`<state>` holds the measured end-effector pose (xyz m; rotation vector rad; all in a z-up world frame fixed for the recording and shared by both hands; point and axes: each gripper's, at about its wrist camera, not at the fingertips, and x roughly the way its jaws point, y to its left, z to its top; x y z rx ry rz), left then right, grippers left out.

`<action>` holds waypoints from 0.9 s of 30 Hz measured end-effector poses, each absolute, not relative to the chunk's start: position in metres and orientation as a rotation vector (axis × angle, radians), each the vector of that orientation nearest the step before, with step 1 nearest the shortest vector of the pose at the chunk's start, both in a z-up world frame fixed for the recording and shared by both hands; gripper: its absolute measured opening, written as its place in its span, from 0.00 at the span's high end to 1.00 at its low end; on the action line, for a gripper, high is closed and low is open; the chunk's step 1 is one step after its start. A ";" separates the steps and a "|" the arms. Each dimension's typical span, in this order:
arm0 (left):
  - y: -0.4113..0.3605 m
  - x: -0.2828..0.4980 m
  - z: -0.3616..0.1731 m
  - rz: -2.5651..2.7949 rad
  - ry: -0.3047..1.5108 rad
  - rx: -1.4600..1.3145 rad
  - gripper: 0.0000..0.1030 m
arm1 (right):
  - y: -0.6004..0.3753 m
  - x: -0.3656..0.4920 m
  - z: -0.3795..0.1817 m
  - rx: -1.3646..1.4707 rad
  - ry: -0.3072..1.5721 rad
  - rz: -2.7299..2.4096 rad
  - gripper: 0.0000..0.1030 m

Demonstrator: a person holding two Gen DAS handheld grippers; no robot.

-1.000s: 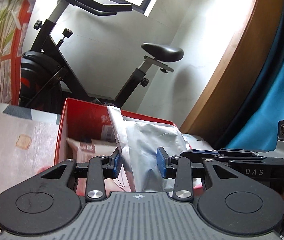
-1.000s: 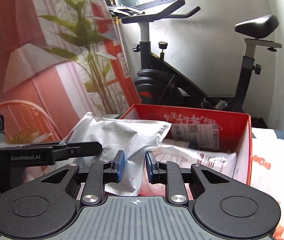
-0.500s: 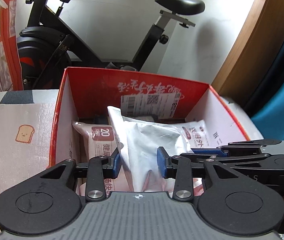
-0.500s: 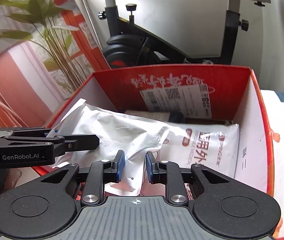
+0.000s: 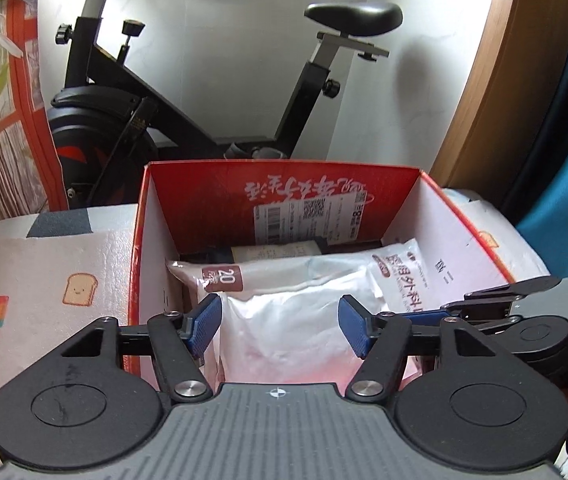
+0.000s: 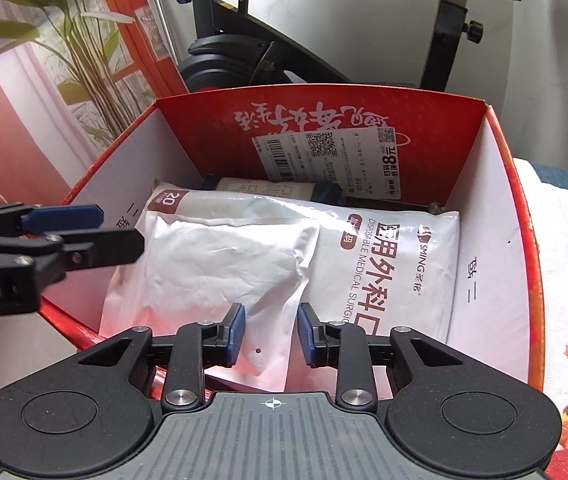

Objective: Organize soft objects
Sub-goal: 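Open both grippers to release the pouch and withdraw, then move both tools down and close them on the black dotted glove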

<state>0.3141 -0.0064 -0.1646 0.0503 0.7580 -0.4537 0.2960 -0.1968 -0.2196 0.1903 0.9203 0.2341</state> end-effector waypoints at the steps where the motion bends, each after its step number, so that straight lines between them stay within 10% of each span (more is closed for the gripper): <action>1: -0.007 0.312 -0.162 -0.451 0.746 0.050 0.33 | -0.197 0.294 -0.217 0.191 0.912 0.236 0.72; 13: 0.018 0.258 -0.151 -0.400 0.635 0.037 0.19 | -0.214 0.240 -0.177 0.192 0.693 0.261 0.09; 27: 0.031 0.190 -0.191 -0.448 0.710 0.044 0.16 | -0.220 0.170 -0.179 0.171 0.563 0.292 0.01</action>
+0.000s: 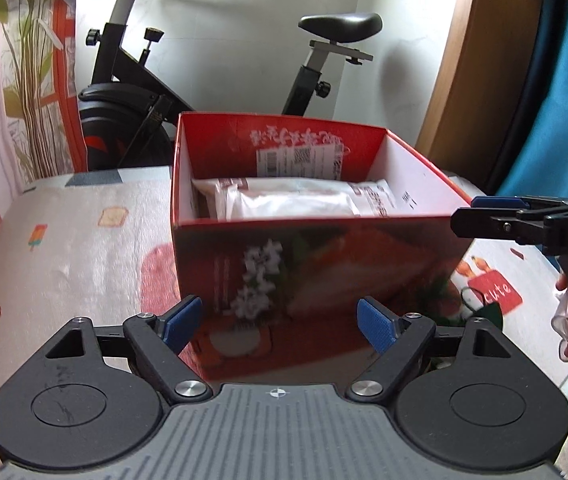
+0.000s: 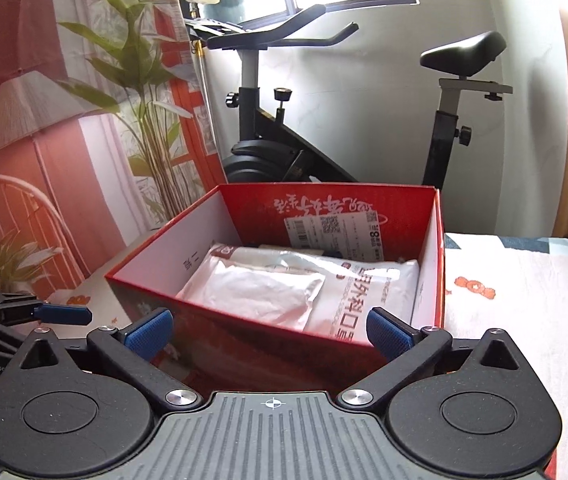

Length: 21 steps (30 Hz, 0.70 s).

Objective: Organize soft objects
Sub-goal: 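Move both tools down and close them on the black dotted glove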

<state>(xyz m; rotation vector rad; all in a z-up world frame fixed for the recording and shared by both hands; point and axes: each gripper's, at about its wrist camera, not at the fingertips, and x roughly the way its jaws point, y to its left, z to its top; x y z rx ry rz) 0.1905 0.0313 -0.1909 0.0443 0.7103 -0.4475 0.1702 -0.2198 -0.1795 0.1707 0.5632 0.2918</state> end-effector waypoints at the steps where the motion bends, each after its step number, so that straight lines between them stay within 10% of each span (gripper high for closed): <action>1: 0.032 0.186 -0.193 -0.448 0.715 0.040 0.16 | -0.219 0.166 -0.182 0.169 0.565 0.294 0.01; 21: 0.034 0.101 -0.242 -0.441 0.792 0.024 0.22 | -0.182 0.102 -0.251 0.152 0.735 0.444 0.11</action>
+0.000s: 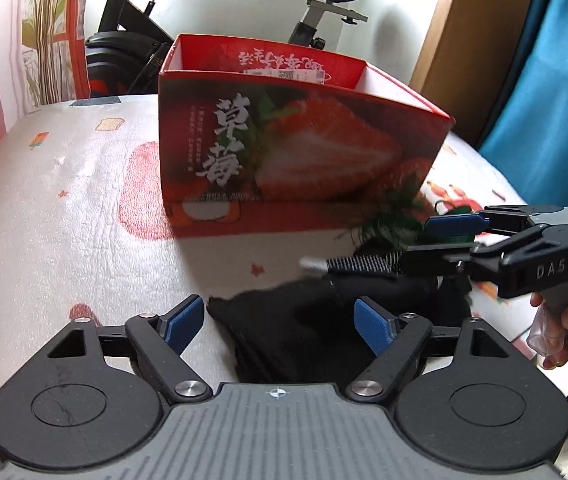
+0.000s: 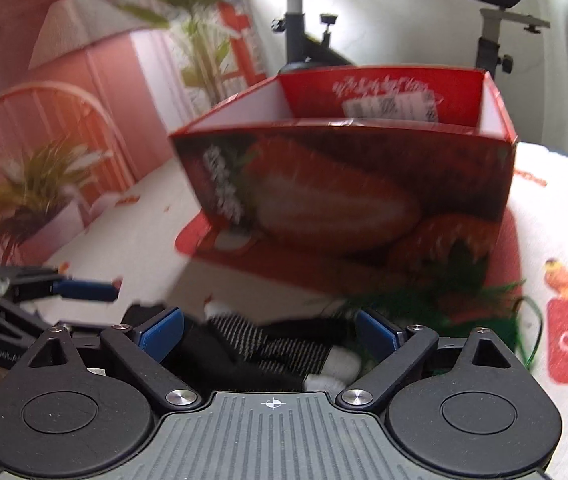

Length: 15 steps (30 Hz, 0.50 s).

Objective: Organize soft objects
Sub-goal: 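Move both tools down and close them on the black dotted glove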

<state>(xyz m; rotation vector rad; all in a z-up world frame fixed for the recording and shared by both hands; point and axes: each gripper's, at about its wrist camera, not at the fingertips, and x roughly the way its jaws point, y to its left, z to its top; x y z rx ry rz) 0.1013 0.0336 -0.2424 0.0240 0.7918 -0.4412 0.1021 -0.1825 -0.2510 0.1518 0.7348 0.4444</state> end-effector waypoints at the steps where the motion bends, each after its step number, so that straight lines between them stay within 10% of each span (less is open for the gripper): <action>1: 0.033 0.099 -0.243 -0.443 0.787 0.029 0.23 | -0.180 0.099 -0.253 0.137 0.740 0.450 0.11; 15: 0.030 0.100 -0.260 -0.412 0.789 0.008 0.38 | -0.162 0.081 -0.263 -0.060 0.690 0.462 0.12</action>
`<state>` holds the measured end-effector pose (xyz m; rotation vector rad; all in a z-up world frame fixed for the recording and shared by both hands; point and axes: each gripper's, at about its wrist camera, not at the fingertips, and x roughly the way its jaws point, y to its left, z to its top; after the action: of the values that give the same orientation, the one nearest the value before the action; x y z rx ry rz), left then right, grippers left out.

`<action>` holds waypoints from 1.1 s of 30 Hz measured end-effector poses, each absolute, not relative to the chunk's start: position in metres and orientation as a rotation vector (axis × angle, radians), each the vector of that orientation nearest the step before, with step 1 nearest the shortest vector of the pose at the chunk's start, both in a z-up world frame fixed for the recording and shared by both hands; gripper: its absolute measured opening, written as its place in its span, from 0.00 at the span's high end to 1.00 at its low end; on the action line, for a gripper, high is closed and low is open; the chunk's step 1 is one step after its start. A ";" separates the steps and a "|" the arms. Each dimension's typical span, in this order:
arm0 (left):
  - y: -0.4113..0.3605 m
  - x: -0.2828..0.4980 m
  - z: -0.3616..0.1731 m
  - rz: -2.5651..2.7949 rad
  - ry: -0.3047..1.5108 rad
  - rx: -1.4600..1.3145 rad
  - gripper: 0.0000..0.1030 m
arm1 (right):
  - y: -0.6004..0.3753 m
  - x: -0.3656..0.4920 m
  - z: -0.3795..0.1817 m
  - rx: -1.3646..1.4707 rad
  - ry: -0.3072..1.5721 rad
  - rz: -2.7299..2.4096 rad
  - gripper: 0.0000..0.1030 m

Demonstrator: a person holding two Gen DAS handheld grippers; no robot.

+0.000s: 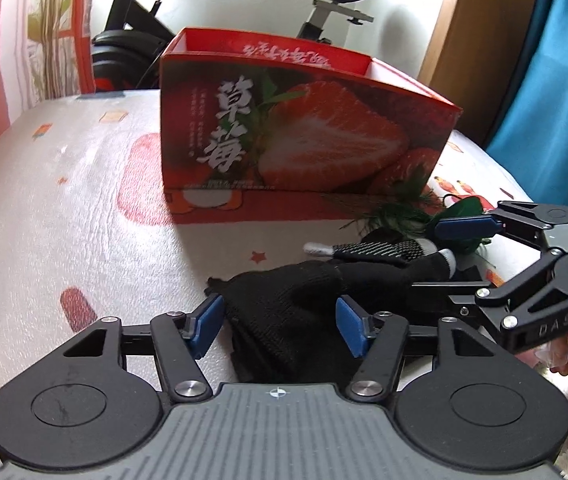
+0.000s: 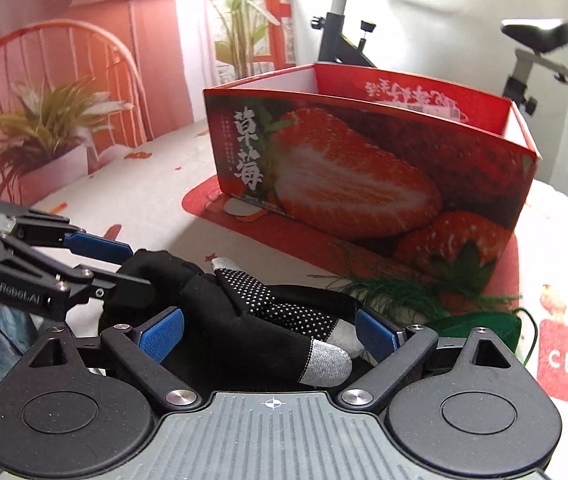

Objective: Organize soft objects
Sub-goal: 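Move both tools down and close them on the black dotted glove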

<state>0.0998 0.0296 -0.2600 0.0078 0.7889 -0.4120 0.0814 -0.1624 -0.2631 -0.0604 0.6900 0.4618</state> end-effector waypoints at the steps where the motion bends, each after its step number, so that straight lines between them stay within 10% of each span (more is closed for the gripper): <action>1: 0.031 0.102 -0.262 -0.410 0.798 0.004 0.39 | -0.160 0.081 -0.264 -0.078 0.688 0.464 0.12; 24: 0.040 0.113 -0.274 -0.415 0.830 -0.058 0.48 | -0.159 0.096 -0.282 -0.067 0.741 0.481 0.42; 33: 0.045 0.109 -0.267 -0.394 0.781 -0.071 0.72 | -0.158 0.094 -0.280 -0.063 0.734 0.490 0.57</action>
<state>0.1094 0.0445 -0.2667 -0.0706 0.7810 -0.3936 0.0941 -0.1580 -0.2797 -0.0629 0.7336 0.4896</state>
